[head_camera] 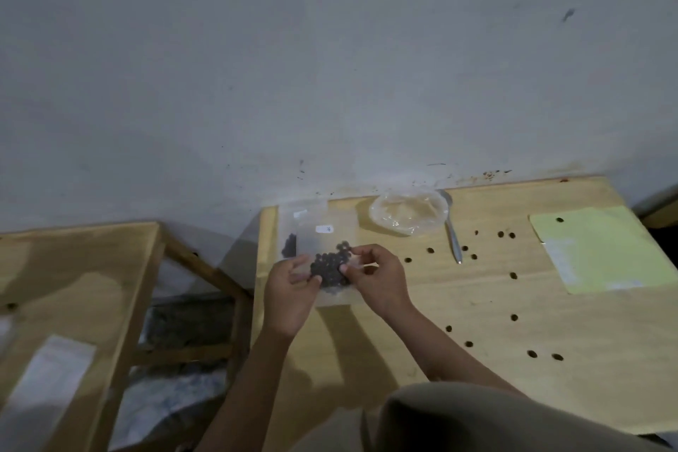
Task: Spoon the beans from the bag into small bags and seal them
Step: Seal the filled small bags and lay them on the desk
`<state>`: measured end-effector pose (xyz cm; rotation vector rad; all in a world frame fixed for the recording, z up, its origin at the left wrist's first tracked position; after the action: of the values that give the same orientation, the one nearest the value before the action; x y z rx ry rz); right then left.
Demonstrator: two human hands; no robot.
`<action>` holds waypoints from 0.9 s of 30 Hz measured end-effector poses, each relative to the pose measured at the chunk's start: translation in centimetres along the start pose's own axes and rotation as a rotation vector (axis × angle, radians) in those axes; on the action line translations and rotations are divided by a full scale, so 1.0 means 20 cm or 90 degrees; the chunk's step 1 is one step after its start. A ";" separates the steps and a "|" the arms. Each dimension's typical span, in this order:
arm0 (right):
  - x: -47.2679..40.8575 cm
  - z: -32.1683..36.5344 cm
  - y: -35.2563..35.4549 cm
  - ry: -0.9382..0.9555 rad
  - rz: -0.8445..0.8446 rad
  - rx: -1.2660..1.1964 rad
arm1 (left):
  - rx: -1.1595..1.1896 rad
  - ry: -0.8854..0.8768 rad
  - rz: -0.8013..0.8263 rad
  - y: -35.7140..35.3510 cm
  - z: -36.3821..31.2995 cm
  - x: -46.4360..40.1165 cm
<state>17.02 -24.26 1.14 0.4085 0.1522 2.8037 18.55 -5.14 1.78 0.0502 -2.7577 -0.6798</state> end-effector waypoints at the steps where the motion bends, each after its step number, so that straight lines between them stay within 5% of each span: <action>1: -0.04 0.00 -0.06 -0.002 0.010 0.025 | -0.020 -0.002 0.004 0.03 0.01 -0.06; 12: -0.35 -0.03 -0.40 0.014 0.079 0.370 | -0.370 -0.073 0.005 0.02 0.05 -0.44; 27: -0.29 -0.09 -0.32 -0.004 0.118 0.393 | -0.382 -0.012 0.015 -0.03 0.09 -0.36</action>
<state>23.62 -20.17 -3.14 0.5897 1.0376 2.8807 24.87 -4.20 -2.00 -0.1193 -2.4486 -1.4670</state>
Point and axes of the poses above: each hand's wrist, its own x-axis away from the middle knuckle, its own y-axis out of the back of the hand, z = x × y, the point moved 10 cm from there along -x, towards the middle knuckle, and after that the axes turned 8 degrees about -x, right-handed, at the moved point
